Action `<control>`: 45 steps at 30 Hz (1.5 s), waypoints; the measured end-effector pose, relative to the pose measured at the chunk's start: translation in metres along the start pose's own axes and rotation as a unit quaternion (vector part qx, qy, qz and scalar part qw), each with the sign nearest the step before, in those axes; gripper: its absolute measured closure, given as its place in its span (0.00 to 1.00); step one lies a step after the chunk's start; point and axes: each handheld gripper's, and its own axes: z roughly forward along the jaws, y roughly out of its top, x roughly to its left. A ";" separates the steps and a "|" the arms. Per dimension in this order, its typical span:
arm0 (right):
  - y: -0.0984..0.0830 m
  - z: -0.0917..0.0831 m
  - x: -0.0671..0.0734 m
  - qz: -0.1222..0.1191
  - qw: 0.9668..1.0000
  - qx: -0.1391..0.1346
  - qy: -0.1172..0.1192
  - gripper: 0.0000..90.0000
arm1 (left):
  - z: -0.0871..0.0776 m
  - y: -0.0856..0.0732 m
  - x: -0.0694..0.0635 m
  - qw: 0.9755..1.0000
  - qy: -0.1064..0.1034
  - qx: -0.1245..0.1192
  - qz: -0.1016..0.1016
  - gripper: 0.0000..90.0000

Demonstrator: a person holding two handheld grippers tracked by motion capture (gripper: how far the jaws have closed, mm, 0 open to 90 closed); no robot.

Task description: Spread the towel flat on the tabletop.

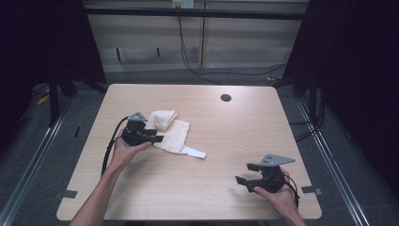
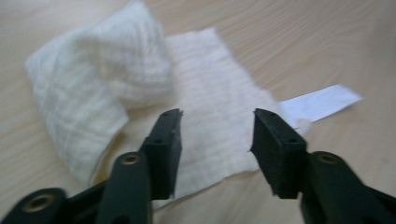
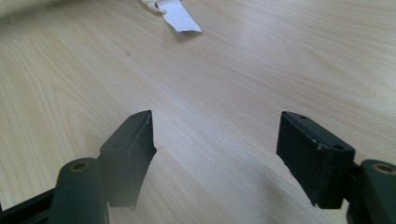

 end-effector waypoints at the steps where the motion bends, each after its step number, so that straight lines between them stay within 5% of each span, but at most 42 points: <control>1: 0.000 0.000 0.000 -0.001 1.000 0.001 0.000 0.30 | 0.005 -0.002 0.001 1.000 0.000 0.011 -0.003 0.52; 10: 0.000 0.001 0.001 -0.004 1.000 0.001 -0.005 0.30 | 0.027 -0.006 0.002 1.000 0.010 0.020 -0.014 0.48; 14: 0.000 0.001 0.002 -0.006 1.000 0.002 -0.004 0.30 | 0.034 -0.008 -0.001 0.999 0.003 0.034 0.011 0.55; 17: 0.000 0.002 0.002 -0.005 1.000 0.006 -0.003 0.30 | 0.037 -0.009 -0.009 0.999 0.020 0.035 0.033 0.57; 19: 0.000 0.002 0.002 -0.006 1.000 0.006 -0.003 0.30 | 0.037 -0.010 -0.012 0.998 0.026 0.039 0.048 0.65; 23: 0.000 0.003 0.003 -0.008 1.000 0.008 -0.005 0.30 | 0.035 -0.012 -0.011 0.998 0.030 0.033 0.038 0.87; 31: 0.000 0.003 0.003 -0.008 1.000 0.010 -0.007 0.30 | 0.031 -0.016 -0.016 0.998 0.018 0.039 0.035 0.94; 37: 0.001 0.005 0.005 -0.010 1.000 0.013 -0.005 0.30 | 0.028 -0.024 -0.026 0.999 -0.031 0.036 0.022 0.94; 45: 0.002 0.007 0.007 -0.016 1.000 0.014 -0.003 0.31 | 0.027 -0.027 -0.053 0.996 -0.044 0.047 0.068 0.94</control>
